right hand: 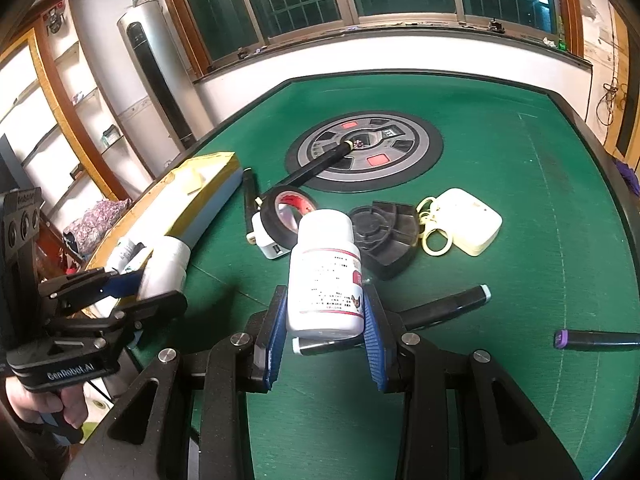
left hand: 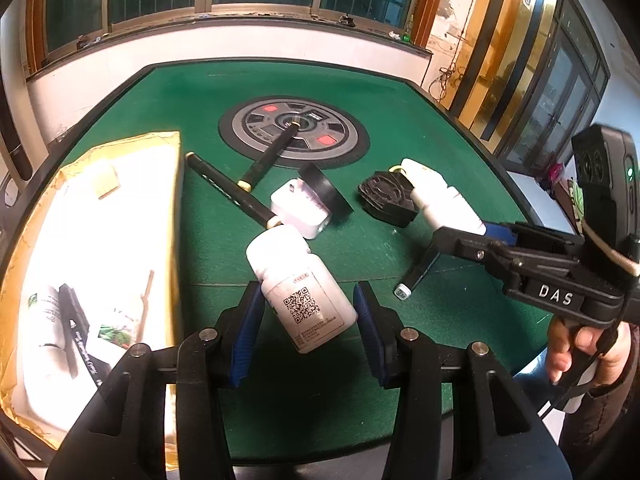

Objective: Organize rigid objects
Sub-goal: 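Carry the QR bottle with the left tool while the right tool carries its bottle over the tray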

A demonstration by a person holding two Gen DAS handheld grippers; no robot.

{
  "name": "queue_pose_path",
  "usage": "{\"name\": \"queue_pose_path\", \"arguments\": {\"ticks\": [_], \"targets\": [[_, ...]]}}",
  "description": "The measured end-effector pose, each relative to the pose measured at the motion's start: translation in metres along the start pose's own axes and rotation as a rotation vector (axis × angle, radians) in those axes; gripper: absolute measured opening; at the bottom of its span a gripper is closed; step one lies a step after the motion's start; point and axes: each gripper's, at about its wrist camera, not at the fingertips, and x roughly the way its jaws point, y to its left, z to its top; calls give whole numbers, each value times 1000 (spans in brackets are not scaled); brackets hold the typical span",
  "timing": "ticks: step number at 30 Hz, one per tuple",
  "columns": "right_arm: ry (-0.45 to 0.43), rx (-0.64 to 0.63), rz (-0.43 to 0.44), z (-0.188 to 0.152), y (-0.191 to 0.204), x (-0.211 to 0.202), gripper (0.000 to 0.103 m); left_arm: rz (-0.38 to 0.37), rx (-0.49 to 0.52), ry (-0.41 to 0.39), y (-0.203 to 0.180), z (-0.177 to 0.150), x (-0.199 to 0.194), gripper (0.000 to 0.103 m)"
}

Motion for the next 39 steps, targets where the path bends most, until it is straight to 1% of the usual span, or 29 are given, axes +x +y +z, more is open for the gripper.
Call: {"name": "queue_pose_path", "arguments": {"ticks": [4, 8, 12, 15, 22, 25, 29, 34, 39], "targets": [[0, -5, 7, 2, 5, 2, 31, 16, -36, -25, 17, 3, -12, 45], [-1, -17, 23, 5, 13, 5, 31, 54, -71, -48, 39, 7, -25, 45], [2, -41, 44, 9, 27, 10, 31, 107, -109, -57, 70, 12, -35, 45], [2, -58, 62, 15, 39, 14, 31, 131, -147, -51, 94, 15, -37, 45], [22, -109, 131, 38, 76, 34, 32, 164, -189, -27, 135, 25, -28, 45], [50, -133, 172, 50, 94, 48, 32, 178, -199, -14, 144, 28, -19, 45], [104, -168, 226, 70, 121, 72, 32, 175, -222, 5, 155, 28, -5, 45], [124, -225, 230, 84, 148, 98, 32, 171, -243, 29, 163, 25, 8, 45], [153, -285, 227, 92, 168, 128, 32, 188, -245, 55, 167, 24, 17, 45]]}}
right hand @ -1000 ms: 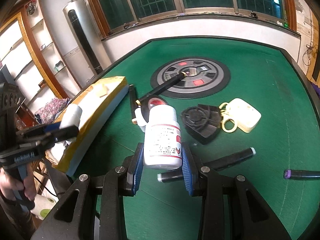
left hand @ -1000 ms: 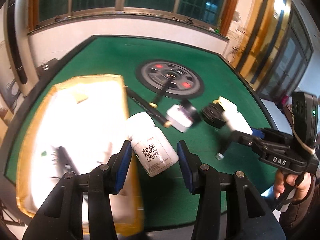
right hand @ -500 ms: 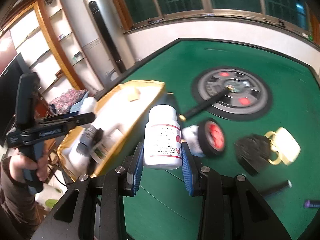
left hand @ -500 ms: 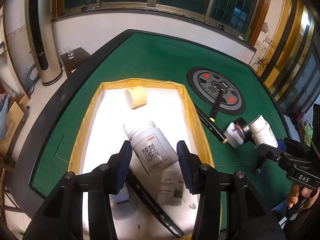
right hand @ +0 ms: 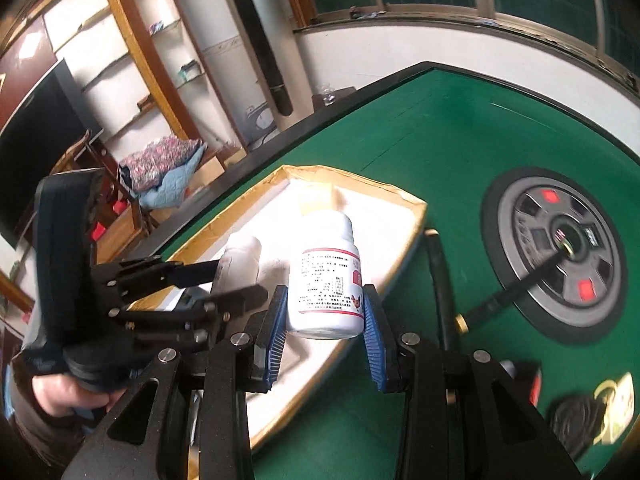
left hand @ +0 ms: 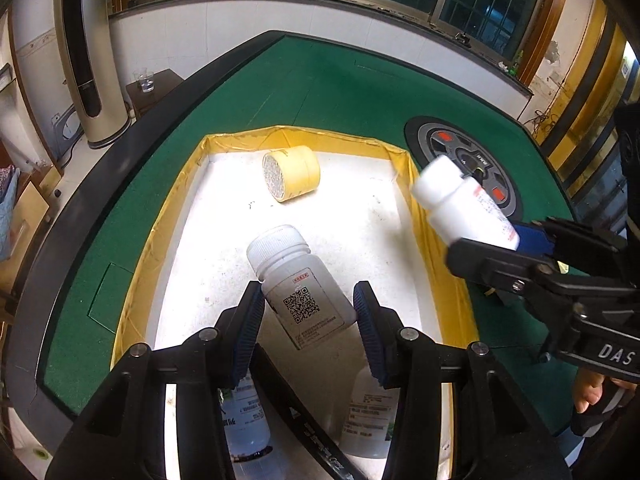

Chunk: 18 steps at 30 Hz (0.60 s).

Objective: Organize rigid objects
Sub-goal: 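Carry the QR bottle with the left tool while the right tool carries its bottle over the tray, then open the left tool over the tray while the right tool releases the red-labelled bottle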

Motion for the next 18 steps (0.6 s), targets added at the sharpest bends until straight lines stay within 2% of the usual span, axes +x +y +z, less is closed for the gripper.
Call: {"name": "queue_pose_path", "arguments": {"ticks": [11, 18], "targets": [[82, -112, -83, 17, 8, 43, 32, 49, -22, 54, 5, 3, 15, 45], [89, -156, -127, 15, 7, 53, 32, 59, -42, 89, 10, 5, 22, 45]]}}
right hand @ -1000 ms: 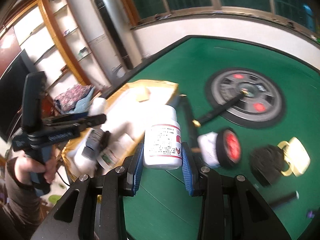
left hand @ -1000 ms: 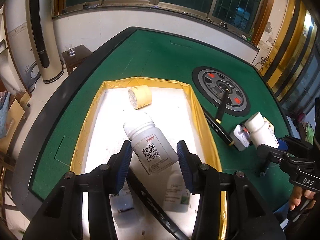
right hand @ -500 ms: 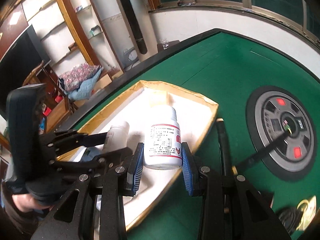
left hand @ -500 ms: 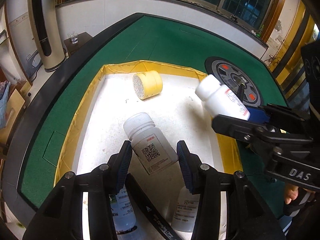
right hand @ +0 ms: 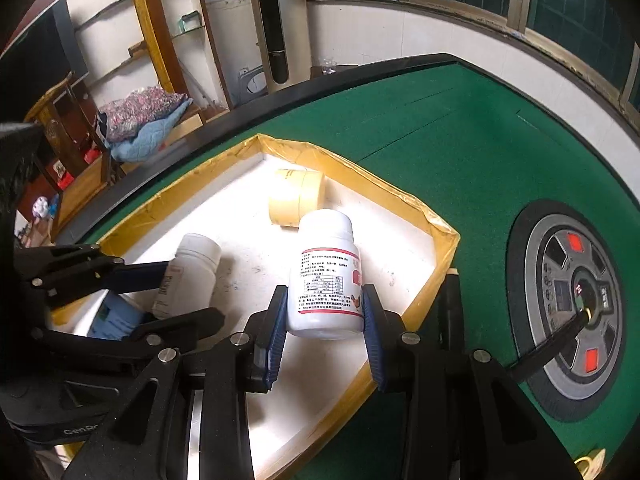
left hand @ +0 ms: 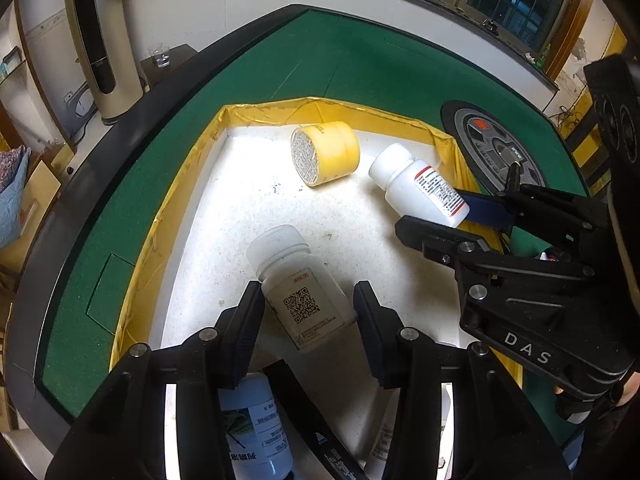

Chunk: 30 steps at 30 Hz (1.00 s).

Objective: Organize rigid objects
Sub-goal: 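Open the left tool over the tray while the right tool releases the red-labelled bottle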

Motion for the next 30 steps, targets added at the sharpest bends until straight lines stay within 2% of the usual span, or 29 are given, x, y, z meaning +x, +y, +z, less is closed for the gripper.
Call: {"name": "queue_pose_path", "arguments": {"ticks": [4, 10, 14, 16, 17, 19, 21, 26, 30], "targets": [[-1, -25, -49, 2, 3, 0, 31, 5, 2, 4, 0, 1, 0, 45], [-17, -12, -56, 4, 2, -3, 32, 1, -16, 10, 4, 2, 0, 45], [-54, -2, -81, 5, -1, -17, 48, -2, -19, 14, 7, 2, 0, 45], [-74, 6, -77, 4, -4, -27, 48, 3, -22, 15, 8, 2, -1, 46], [-86, 10, -76, 3, -6, -33, 48, 4, -24, 16, 7, 1, -1, 47], [-104, 20, -72, -1, -8, -43, 49, 4, -29, 16, 6, 0, -2, 60], [-121, 38, -62, -6, -11, -55, 56, -1, -30, 8, 6, -1, -6, 61], [-162, 110, -41, -39, -31, -94, 64, -7, -31, -16, 4, -6, -22, 61], [-191, 212, -51, -85, -63, -130, 80, -31, -45, -64, -1, -12, -45, 62]]}}
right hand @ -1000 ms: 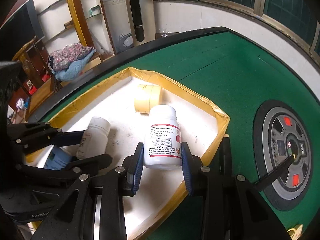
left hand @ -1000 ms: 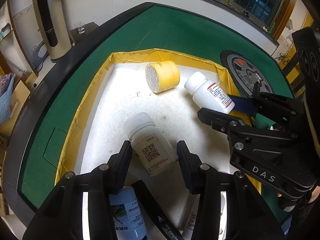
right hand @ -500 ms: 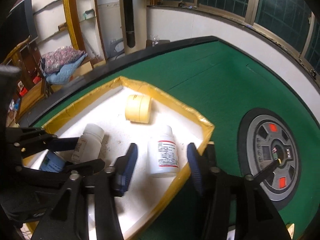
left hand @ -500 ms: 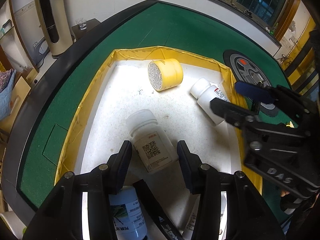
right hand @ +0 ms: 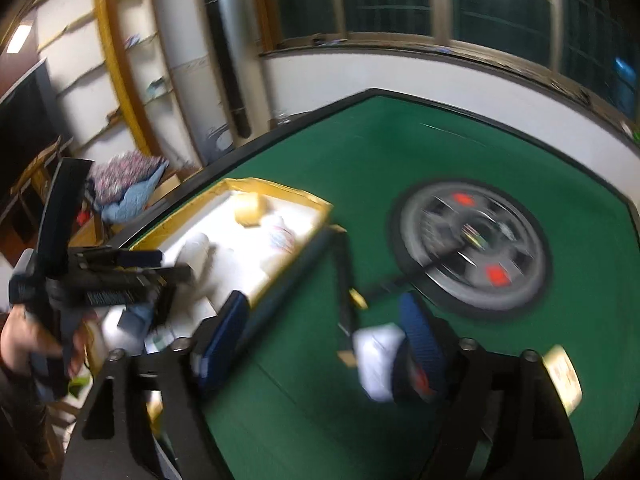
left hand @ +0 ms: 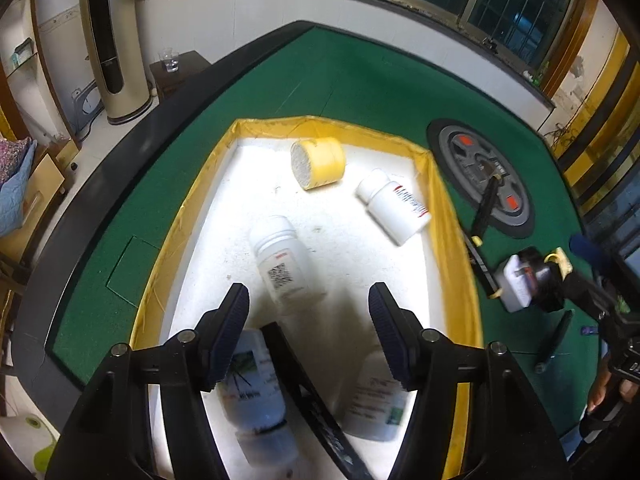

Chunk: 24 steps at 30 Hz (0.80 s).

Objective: Organize rigid objects
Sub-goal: 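Open the left tool over the tray while the right tool releases the red-labelled bottle, then grasp the white plug charger with the left tool while the right tool reaches the black tape roll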

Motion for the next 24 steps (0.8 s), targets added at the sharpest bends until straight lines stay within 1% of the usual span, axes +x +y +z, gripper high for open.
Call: {"name": "queue_pose_path", "arguments": {"ticks": [3, 5, 8, 10, 12, 14, 15, 17, 18, 19, 20, 21, 24], "targets": [[-10, 113, -26, -22, -36, -24, 81, -35, 5, -38, -15, 0, -16, 67], [-26, 188, -43, -41, -59, -38, 82, -71, 35, -66, -31, 0, -27, 68], [-37, 253, -77, -65, -80, -49, 83, -119, 107, -81, -65, -2, -37, 72], [-35, 282, -87, -77, -88, -52, 83, -152, 167, -64, -89, -3, -34, 73], [-29, 317, -87, -90, -97, -54, 83, -170, 237, -45, -114, -7, -26, 73], [-23, 345, -82, -100, -102, -54, 83, -175, 332, -22, -140, -14, -14, 73], [-23, 352, -82, -102, -103, -55, 83, -179, 416, 3, -156, -19, -4, 73], [-27, 363, -81, -105, -106, -57, 83, -174, 551, 33, -180, -29, 13, 73], [-30, 365, -81, -106, -107, -57, 84, -154, 628, 39, -192, -35, 25, 73], [-35, 367, -79, -105, -108, -59, 83, -129, 668, 46, -199, -37, 35, 73], [-40, 367, -79, -107, -108, -59, 84, -104, 686, 54, -204, -37, 44, 73], [-44, 366, -79, -108, -108, -61, 84, -94, 683, 64, -206, -34, 52, 73], [-55, 363, -80, -109, -108, -64, 84, -117, 644, 77, -210, -20, 66, 73]]}}
